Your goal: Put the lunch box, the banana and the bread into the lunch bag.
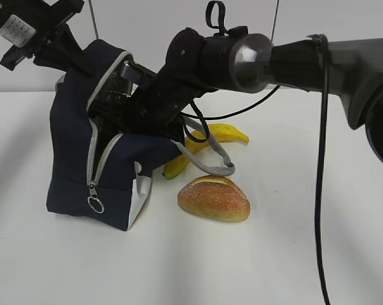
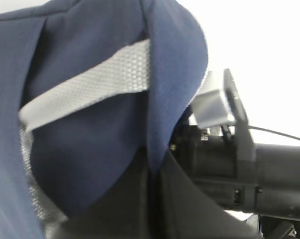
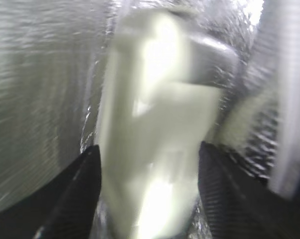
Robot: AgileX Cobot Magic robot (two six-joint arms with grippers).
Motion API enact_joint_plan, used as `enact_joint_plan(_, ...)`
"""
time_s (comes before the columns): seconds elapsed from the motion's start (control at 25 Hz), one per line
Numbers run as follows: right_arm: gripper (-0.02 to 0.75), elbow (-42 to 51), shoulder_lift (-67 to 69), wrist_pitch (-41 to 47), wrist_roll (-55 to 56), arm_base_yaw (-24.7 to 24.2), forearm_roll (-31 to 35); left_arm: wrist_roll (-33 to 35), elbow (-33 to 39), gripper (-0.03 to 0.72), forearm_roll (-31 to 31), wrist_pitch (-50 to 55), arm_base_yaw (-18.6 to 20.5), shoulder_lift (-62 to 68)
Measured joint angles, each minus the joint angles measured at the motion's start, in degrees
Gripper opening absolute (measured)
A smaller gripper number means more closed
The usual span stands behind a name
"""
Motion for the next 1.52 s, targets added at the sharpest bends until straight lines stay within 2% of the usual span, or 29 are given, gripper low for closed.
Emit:
enact_joint_plan(0.24, 0.461, -6.2, 0.0, 7.2, -1.4, -1.1, -3.8, 0.0, 0.0, 0.000, 0.4, 0.0, 0.0, 0.0)
enact_joint_plan(0.52, 0.463, -21.6, 0.0, 24.0, -1.5, -5.2, -7.1, 0.0, 0.0, 0.000, 0.4, 0.0, 0.0, 0.0)
enact_joint_plan(0.68, 0.465, -30.5, 0.0, 26.1, -1.6, -7.0, -9.4, 0.0, 0.0, 0.000, 0.4, 0.0, 0.0, 0.0)
enact_joint_plan(0.84, 0.466, -34.6, -1.4, 26.8, -2.6, -7.7, -12.1, 0.0, 0.0, 0.000, 0.6, 0.0, 0.0, 0.0)
enact_joint_plan(1.08, 0.468, -35.1, -4.3, 27.3, -3.4, -7.9, -23.7, 0.0, 0.0, 0.000, 0.8, 0.0, 0.0, 0.0)
enact_joint_plan(1.2, 0.468, -32.6, -6.3, 27.3, -3.9, -8.1, -25.7, 0.0, 0.0, 0.000, 0.9, 0.0, 0.0, 0.0)
enact_joint_plan(1.36, 0.468, -23.7, -10.6, 27.3, -4.6, -8.2, -28.5, 0.0, 0.0, 0.000, 0.9, 0.0, 0.0, 0.0)
enact_joint_plan(1.52, 0.468, -12.1, -14.2, 27.3, -4.8, -8.2, -34.3, 0.0, 0.0, 0.000, 0.9, 0.0, 0.0, 0.0)
